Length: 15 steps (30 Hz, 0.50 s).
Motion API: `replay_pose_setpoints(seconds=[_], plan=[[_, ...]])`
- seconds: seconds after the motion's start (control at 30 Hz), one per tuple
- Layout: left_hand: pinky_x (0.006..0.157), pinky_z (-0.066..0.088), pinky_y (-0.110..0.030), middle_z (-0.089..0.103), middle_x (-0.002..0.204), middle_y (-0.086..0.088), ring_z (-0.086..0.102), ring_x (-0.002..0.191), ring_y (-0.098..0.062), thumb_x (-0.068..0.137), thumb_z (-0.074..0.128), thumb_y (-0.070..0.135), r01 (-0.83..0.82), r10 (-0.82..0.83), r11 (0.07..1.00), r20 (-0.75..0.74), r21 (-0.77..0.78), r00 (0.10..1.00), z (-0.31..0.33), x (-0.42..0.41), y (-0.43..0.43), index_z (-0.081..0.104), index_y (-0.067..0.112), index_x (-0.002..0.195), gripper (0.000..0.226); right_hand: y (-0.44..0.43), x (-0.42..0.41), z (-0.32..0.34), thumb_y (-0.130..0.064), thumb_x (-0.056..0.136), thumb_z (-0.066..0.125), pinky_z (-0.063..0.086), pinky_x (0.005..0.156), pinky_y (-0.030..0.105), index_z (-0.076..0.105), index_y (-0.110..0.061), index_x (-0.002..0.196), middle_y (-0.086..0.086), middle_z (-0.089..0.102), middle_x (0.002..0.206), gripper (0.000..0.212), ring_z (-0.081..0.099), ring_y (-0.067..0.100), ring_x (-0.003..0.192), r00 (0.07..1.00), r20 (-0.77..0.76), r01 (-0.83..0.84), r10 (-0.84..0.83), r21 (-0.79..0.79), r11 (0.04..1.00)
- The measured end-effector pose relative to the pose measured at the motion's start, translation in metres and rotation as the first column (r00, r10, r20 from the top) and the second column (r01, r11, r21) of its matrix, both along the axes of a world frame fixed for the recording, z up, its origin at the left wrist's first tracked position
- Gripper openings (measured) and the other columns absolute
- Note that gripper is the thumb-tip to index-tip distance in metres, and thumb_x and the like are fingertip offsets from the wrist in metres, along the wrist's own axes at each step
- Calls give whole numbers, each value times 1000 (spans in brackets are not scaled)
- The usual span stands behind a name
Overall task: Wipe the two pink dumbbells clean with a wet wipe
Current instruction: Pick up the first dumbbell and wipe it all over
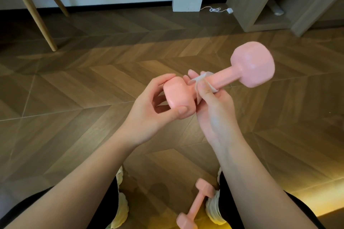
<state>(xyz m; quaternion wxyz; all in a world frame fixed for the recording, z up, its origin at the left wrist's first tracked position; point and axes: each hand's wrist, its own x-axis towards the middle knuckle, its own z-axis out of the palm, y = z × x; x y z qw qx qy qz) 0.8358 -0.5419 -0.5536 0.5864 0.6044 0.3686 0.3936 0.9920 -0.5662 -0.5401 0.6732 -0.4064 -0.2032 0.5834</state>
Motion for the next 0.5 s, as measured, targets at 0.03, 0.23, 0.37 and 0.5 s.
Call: replay_pose_setpoints(seconds=[0.03,0.23,0.37,0.5], plan=[[85,53,-23,65,124,9,64,114,-12,73,81,30,-6,6,1000,3,-5,1000,1,1,0,52,25,133,68,1,3,1,-14,89,62,56,94,42,63,-13,107,7,74,111,18,69,23,108,1000,-8,13,-13,2,1000],[85,50,-20,66,122,-1,65,109,-9,75,80,22,-9,8,999,-16,-51,1000,1,-1,0,54,17,132,62,7,24,8,-12,97,57,58,86,35,60,-13,110,4,76,94,14,72,23,101,991,-80,110,-109,14,994],[84,50,-20,68,117,3,66,105,-7,76,76,20,6,-8,995,-26,-99,1000,0,-2,-1,56,17,130,58,9,26,8,-13,99,55,52,97,43,62,-14,105,4,64,94,9,69,21,97,965,-168,198,-201,-38,980],[95,55,-37,68,117,2,65,106,-8,77,74,26,13,-17,987,-21,-160,1000,-7,2,-4,59,22,128,53,8,17,5,-15,102,49,45,88,42,56,-15,95,0,55,84,10,60,16,79,967,-179,182,-183,-27,983]])
